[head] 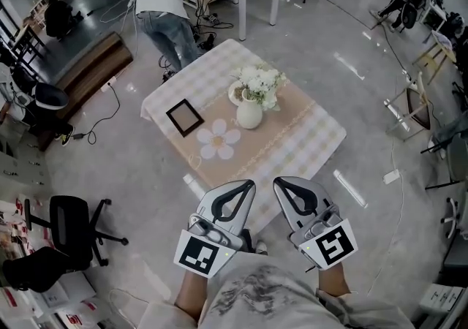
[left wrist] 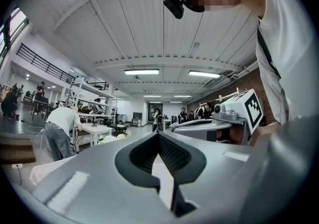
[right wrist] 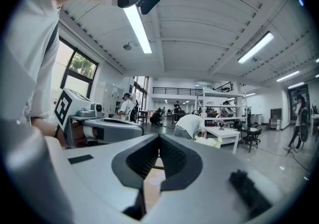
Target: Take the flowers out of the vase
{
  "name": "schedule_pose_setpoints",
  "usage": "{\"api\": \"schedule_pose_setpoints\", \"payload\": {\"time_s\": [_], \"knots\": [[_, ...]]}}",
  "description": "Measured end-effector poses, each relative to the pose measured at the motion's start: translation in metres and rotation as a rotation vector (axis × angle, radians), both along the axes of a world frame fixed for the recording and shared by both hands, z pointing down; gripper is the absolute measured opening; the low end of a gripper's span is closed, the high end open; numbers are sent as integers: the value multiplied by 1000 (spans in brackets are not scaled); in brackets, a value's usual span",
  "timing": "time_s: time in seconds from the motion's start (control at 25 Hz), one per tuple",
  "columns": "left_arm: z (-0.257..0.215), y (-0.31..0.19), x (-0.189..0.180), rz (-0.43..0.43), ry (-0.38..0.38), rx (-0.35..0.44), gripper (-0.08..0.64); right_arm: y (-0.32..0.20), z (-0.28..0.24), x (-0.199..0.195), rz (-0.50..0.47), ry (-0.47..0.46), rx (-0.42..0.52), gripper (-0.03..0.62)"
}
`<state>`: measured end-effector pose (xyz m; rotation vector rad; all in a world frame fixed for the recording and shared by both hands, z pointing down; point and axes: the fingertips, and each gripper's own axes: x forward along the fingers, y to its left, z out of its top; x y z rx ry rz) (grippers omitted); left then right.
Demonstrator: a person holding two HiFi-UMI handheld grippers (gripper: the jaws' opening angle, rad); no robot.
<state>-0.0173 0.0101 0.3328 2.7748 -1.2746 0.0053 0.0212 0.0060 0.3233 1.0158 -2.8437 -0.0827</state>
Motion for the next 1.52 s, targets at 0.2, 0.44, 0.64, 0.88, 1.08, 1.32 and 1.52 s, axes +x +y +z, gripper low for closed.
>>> {"api": "schedule_pose_setpoints", "payload": {"time_s": [0.2, 0.44, 0.64, 0.88, 1.08, 1.32, 1.52], "knots": [[0, -18, -7, 14, 1, 9, 9, -17, -1, -7, 20, 14, 1, 15], [0, -38, -14, 31, 4, 12, 9, -32, -3, -15, 43, 24, 3, 15], [3, -53, -13, 58, -1, 25, 9, -43, -2, -14, 79, 29, 8, 15], [0, -69, -11, 72, 12, 27, 9, -52, -3, -11, 101, 25, 5, 15], [6, -79, -12, 67, 8, 7, 9, -63, 0, -11, 95, 27, -6, 15], [16, -95, -12, 27, 0, -9, 9, -79, 8, -7, 63, 8, -27, 15], [28, -105, -16, -5, -4, -28, 9, -92, 17, -12, 28, 5, -32, 15]]}}
